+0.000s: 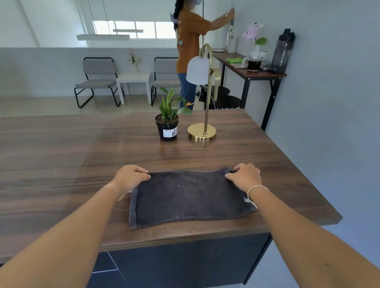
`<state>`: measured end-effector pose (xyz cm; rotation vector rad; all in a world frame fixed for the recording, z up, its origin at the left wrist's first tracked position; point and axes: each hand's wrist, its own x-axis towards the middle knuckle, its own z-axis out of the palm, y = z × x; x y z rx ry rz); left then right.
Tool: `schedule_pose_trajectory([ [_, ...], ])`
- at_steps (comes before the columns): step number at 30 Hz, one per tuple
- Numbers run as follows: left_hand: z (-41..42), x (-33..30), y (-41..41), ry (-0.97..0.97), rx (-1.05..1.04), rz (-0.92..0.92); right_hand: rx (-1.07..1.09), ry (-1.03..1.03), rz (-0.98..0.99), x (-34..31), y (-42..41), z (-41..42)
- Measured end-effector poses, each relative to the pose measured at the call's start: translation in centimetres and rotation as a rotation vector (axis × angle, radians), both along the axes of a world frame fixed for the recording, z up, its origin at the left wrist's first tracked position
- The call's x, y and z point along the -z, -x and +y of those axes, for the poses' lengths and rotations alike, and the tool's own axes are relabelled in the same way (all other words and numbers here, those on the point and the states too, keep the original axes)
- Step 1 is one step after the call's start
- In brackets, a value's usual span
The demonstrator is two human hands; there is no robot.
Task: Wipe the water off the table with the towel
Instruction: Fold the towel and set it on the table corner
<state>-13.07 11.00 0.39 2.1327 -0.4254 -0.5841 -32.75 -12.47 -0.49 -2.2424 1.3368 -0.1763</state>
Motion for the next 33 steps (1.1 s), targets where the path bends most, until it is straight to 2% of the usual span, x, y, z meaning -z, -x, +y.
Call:
schedule_pose_trajectory([
  [4,0.3,-0.4,0.5,0.097,-0.046,0.136,-0.012,-0.051,-0.024,-0.2,-0.5,0.4],
  [9,-1.0,-2.6,1.8,0.214,-0.132,0.115,0.011,-0.223,-0.164,-2.3,-1.1,0.9],
  [13,-4.0,-6.0,4.0,0.345,-0.117,0.105,0.062,-0.495,-0.494,-5.6,-3.0,1.8],
  [17,-7.1,-8.7,6.4,0.468,-0.04,0.231,-0.011,-0.71,-0.718,-9.5,-4.5,4.1],
  [21,-8.7,-10.5,7.7,0.578,0.029,0.31,-0.131,-0.765,-0.77,-12.2,-3.5,5.7],
  [28,-8.9,-11.0,7.4,0.6,0.07,0.234,-0.214,-0.848,-0.823,-12.7,-1.6,5.4],
  [33,-8.5,-10.9,7.1,0.61,0.09,0.244,-0.31,-0.82,-0.76,-11.8,-1.4,5.1],
])
